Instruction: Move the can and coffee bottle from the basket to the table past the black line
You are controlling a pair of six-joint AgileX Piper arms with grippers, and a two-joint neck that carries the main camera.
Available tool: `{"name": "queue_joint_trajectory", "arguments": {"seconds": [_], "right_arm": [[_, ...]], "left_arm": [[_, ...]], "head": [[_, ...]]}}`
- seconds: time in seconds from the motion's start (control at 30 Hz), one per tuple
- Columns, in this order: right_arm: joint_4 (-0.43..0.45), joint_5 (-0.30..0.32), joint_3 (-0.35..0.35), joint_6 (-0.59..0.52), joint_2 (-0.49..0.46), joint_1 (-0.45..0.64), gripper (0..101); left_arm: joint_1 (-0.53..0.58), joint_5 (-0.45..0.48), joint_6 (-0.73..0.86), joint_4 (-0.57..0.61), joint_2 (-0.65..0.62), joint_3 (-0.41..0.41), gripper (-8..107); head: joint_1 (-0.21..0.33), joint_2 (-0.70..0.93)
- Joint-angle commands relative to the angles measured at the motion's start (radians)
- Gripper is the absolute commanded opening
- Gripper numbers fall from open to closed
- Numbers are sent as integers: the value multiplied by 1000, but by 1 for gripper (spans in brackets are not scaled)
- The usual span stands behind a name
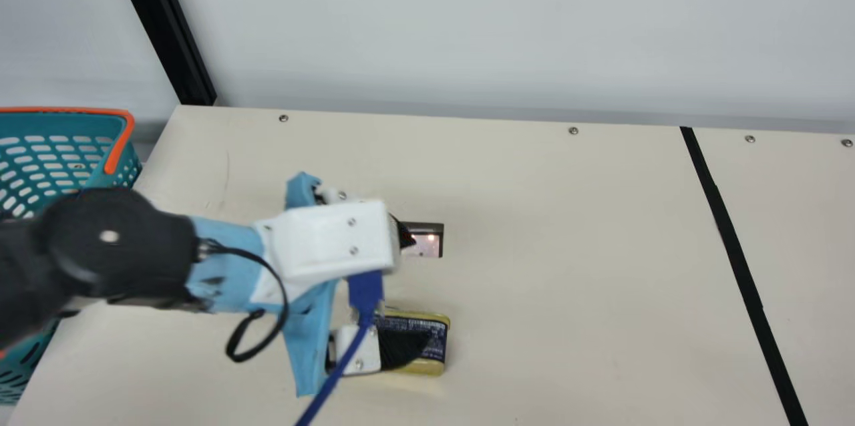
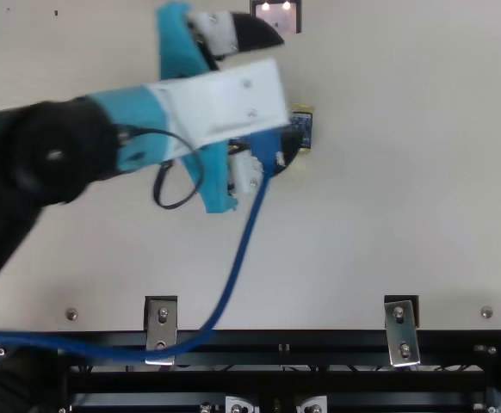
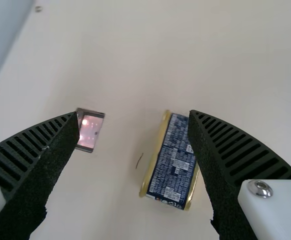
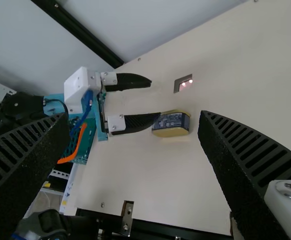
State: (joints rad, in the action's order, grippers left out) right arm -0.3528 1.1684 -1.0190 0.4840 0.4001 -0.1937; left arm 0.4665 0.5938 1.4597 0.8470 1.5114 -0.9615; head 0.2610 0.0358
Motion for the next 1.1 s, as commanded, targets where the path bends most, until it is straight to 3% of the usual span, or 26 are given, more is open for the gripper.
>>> {"name": "queue_joint_trajectory", "arguments": {"seconds": [0.0,0.23,0.37,0.4,0.53,0.67,0.7,0.83,1.07], "right_arm": [[-21,-13,-30,-43,80,12,101],[-60,-55,-126,-159,292,19,101],[-65,-77,-185,-220,419,9,101],[-62,-68,-164,-197,334,11,101],[-64,-86,-185,-223,419,10,101],[-62,-87,-185,-223,426,10,101],[-63,-88,-185,-223,425,10,101],[-57,-85,-193,-250,456,16,101],[0,-71,-227,-392,611,23,101]], "left_arm": [[-38,-9,-7,52,-60,17,90],[-139,-125,61,144,-176,74,90],[-182,-239,121,223,-231,98,90],[-169,-175,100,187,-213,93,90],[-181,-237,119,225,-231,98,90],[-181,-237,119,225,-231,98,90],[-168,-240,53,168,-238,86,90],[-158,-286,5,117,-236,93,90],[-150,-433,-216,-99,-247,136,90]], "head": [[11,-1],[11,-1],[11,-1],[11,-1],[11,-1],[11,-1],[11,-1],[11,-1],[11,-1]]}}
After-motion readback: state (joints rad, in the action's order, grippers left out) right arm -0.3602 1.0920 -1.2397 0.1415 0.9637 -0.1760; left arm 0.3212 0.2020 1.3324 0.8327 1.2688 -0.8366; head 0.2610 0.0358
